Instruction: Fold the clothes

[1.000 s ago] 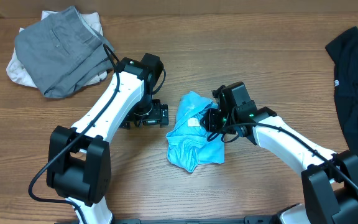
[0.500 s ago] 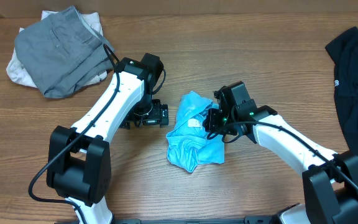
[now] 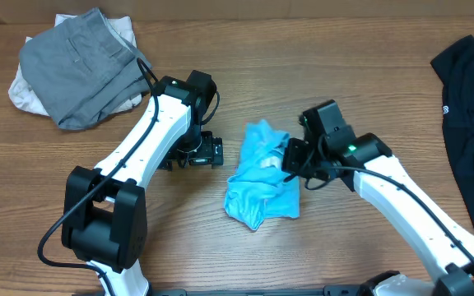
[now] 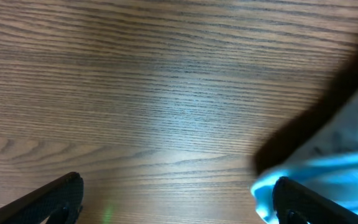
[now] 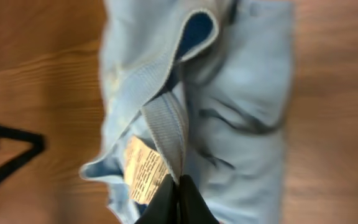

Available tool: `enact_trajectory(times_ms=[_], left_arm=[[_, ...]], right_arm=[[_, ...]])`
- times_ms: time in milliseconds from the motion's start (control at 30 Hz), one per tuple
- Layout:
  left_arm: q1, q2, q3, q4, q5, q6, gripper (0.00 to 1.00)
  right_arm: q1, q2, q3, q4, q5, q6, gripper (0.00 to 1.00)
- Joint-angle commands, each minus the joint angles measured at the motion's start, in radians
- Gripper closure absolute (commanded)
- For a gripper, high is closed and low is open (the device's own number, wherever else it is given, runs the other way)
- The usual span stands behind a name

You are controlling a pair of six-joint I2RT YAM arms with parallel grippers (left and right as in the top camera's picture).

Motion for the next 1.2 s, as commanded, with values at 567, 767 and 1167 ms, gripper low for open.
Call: enact_trajectory(times_ms=[567,767,1167], left_arm=[[0.002,-0.004,-0.005,0.005,-0.003,0.015,0.00],[0.002,-0.004,-0.005,0.005,-0.003,0.016,0.00],[0.002,-0.004,-0.005,0.008,-0.003,0.023,0.00]], right_arm=[[0.003,0.118,-0.042,-0.130,0.272,0.239,0.78],[0.003,0.117,-0.059,-0.180,0.256,0.239,0.72],[0.011,-0.071,0.063,-0.262,0.076,0.171,0.46]])
